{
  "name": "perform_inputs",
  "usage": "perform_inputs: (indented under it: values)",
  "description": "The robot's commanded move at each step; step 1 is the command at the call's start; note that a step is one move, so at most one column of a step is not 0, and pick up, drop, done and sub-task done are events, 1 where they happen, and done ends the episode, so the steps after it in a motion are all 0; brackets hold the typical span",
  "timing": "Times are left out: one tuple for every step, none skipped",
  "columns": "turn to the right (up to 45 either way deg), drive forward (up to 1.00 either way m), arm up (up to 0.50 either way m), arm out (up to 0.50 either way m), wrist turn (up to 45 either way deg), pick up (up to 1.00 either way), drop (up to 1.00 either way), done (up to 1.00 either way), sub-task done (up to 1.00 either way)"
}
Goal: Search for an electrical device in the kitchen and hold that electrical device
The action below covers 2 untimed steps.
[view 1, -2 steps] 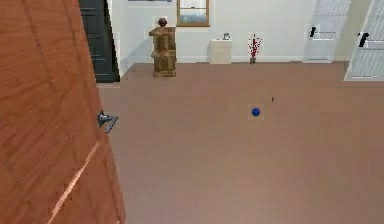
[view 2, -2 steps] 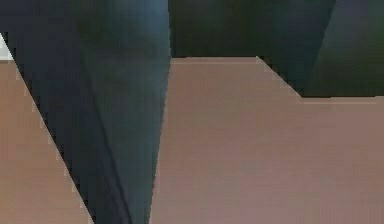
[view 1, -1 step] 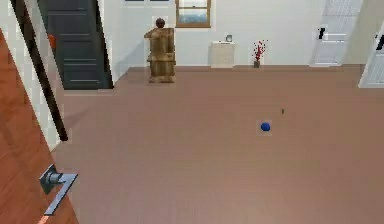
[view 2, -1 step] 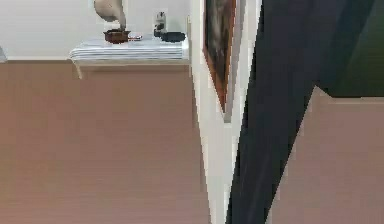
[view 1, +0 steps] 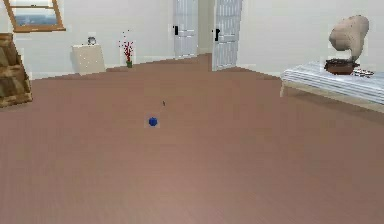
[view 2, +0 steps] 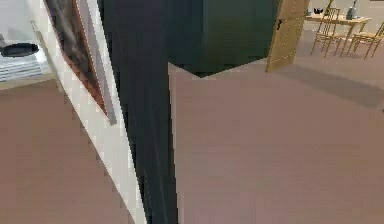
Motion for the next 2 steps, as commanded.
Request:
perform_inputs:
  values:
    - [0.0,1.00,0.00,0.00,0.0,0.00,0.00,0.00,0.00]
    - [3.0,0.00,0.00,0.00,0.0,0.00,0.00,0.00,0.00]
